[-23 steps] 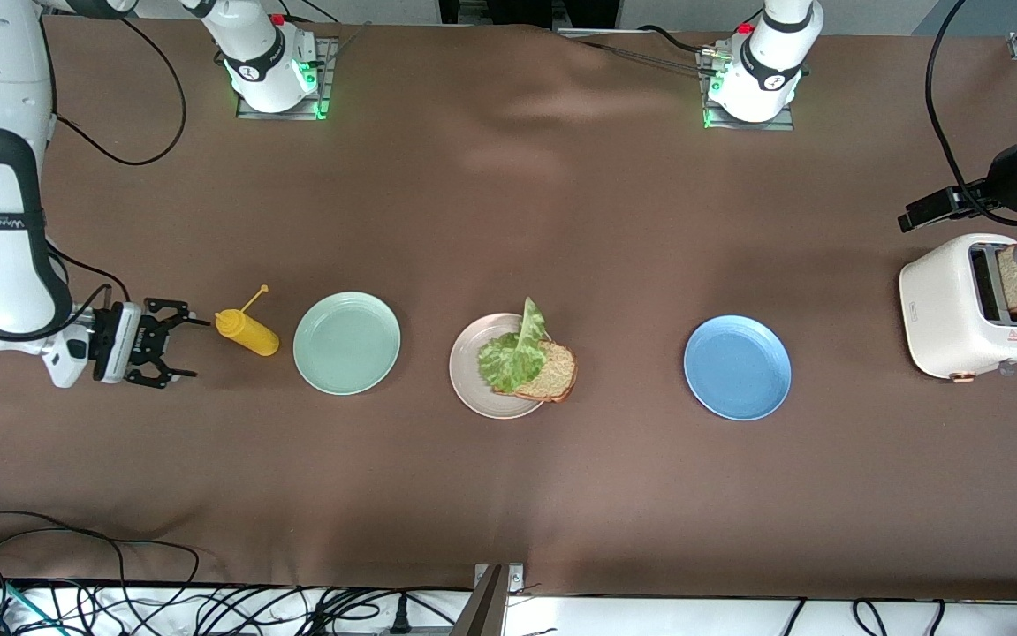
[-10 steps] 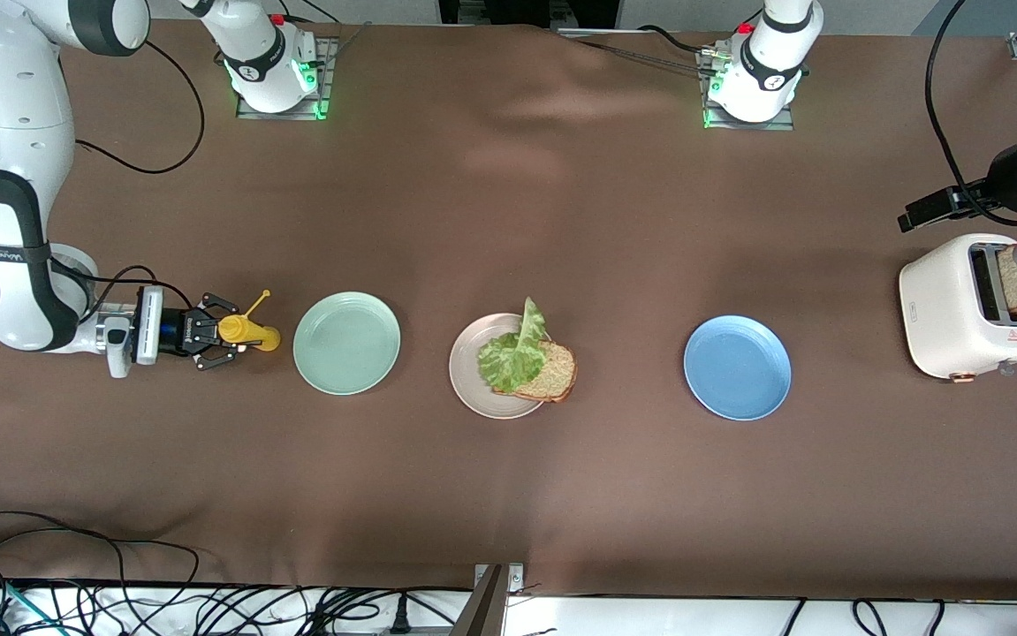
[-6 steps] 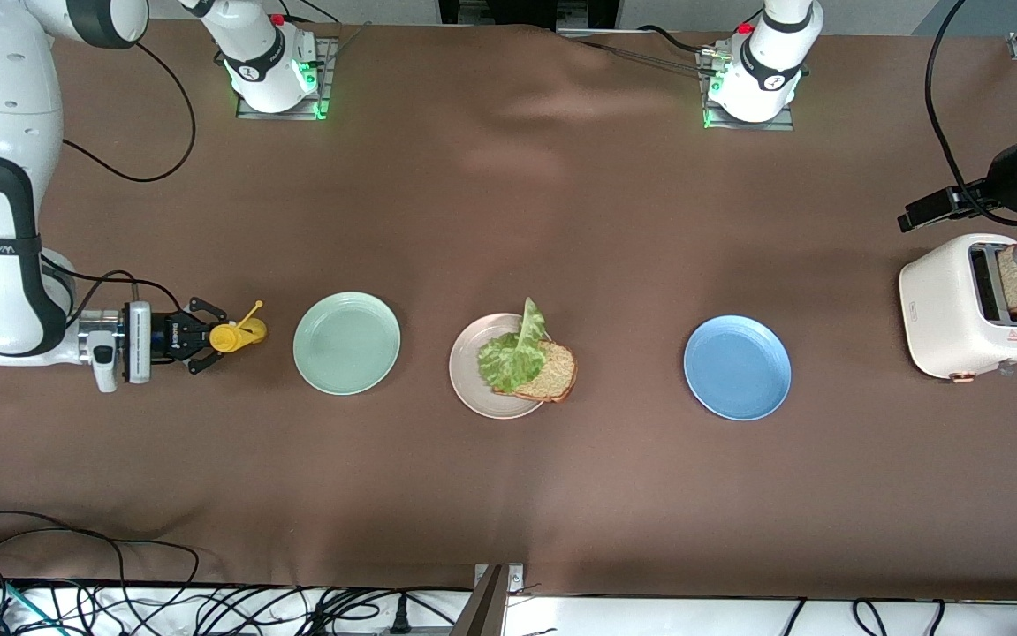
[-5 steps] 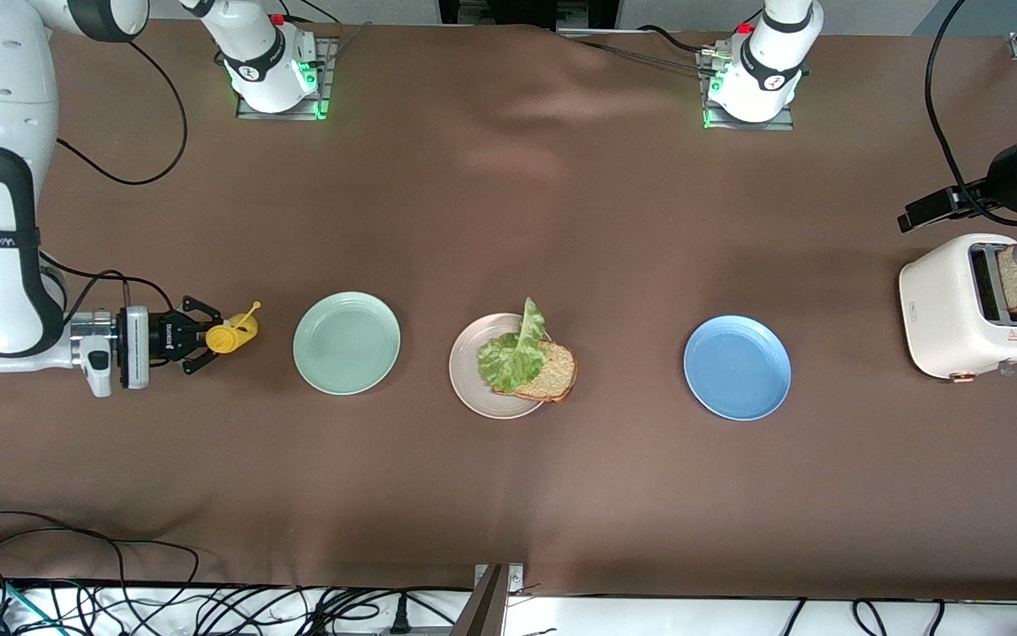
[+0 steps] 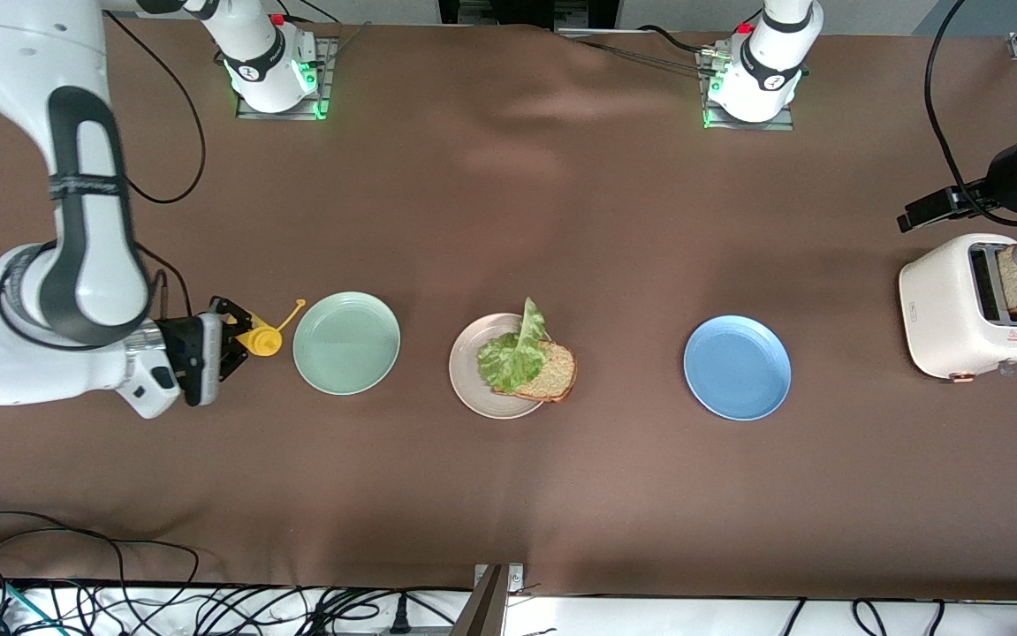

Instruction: Make sandwich on beige plate with both arms

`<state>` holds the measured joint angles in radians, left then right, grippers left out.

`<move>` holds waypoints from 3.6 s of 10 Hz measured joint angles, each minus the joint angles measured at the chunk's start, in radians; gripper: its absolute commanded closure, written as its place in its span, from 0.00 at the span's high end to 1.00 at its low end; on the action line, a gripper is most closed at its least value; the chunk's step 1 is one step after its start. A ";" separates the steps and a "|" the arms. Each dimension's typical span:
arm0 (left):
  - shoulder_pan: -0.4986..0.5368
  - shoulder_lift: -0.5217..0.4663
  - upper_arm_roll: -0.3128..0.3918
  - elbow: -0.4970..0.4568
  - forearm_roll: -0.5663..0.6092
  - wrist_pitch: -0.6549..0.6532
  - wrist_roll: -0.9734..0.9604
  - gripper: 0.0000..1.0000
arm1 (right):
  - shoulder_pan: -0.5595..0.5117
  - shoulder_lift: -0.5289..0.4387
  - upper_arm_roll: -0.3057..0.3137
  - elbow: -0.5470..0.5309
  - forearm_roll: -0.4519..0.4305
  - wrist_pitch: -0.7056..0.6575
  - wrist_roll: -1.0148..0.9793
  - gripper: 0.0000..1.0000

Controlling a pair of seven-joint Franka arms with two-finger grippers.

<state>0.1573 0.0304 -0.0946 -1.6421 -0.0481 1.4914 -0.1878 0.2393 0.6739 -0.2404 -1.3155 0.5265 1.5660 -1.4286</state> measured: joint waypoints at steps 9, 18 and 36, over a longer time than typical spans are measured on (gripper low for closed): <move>0.000 0.000 0.000 0.000 0.000 0.000 0.000 1.00 | 0.452 0.166 -0.004 0.315 -0.736 -0.007 0.464 0.00; -0.001 0.001 -0.001 0.000 0.000 0.000 0.000 1.00 | 0.777 0.355 0.006 0.404 -1.319 0.029 0.588 0.00; -0.001 0.006 -0.001 0.040 0.000 0.010 -0.015 1.00 | 0.125 -0.105 0.070 -0.078 -0.002 0.119 0.015 0.00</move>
<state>0.1560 0.0369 -0.0960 -1.6017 -0.0481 1.5009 -0.2026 0.3638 0.5684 -0.1701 -1.3938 0.5244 1.6852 -1.4141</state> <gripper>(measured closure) 0.000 0.947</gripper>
